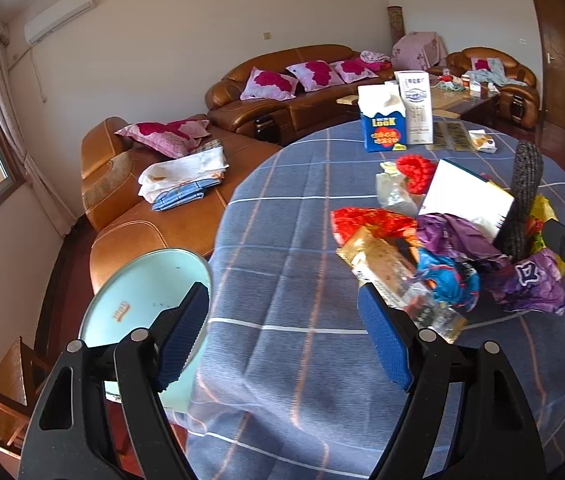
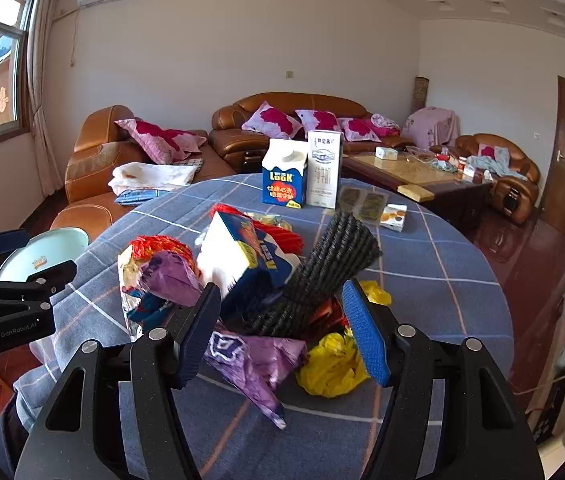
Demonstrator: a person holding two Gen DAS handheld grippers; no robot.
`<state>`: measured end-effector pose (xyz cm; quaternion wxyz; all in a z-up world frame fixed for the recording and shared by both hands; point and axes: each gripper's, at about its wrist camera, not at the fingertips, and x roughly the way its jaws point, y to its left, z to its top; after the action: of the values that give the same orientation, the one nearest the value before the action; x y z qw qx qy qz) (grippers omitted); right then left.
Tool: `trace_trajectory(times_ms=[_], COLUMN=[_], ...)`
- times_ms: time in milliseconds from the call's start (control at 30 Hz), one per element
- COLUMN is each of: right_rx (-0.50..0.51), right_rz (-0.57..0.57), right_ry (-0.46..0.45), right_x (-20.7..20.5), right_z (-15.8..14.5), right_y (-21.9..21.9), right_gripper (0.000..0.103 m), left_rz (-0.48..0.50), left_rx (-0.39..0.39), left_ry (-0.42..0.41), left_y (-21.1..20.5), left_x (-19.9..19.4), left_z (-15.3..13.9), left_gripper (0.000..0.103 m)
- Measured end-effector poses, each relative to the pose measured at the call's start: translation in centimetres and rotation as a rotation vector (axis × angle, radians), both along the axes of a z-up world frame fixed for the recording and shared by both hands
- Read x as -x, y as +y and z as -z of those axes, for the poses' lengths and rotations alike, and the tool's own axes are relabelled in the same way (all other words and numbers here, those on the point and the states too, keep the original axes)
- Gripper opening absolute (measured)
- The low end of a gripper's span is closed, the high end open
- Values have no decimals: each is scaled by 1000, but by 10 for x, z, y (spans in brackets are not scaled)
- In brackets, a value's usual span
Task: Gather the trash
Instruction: 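Move both tools back over the trash on the table, then grasp the blue-orange wrapper with the left tool while the right tool grasps the purple wrapper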
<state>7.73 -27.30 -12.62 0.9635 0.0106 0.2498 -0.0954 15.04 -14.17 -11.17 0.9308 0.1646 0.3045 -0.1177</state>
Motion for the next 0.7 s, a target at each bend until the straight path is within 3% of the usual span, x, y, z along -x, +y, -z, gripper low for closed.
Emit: trace_trajectory(times_ms=[133, 333, 533, 700], right_rx=[-8, -24, 53, 44], right_rz=[-23, -96, -159, -213], right_ry=[22, 54, 135, 178], right_x=[4, 2, -15, -16], right_z=[11, 20, 30, 36], right_y=[-3, 2, 21, 29], right_gripper=[63, 63, 62, 37], left_rz=[36, -6, -32, -25], left_rx=[-24, -44, -44, -25], left_ry=[11, 33, 54, 50], left_y=[-21, -13, 0, 5], left_x=[7, -1, -4, -2], left_z=[11, 16, 20, 16], left_gripper=[76, 78, 81, 81])
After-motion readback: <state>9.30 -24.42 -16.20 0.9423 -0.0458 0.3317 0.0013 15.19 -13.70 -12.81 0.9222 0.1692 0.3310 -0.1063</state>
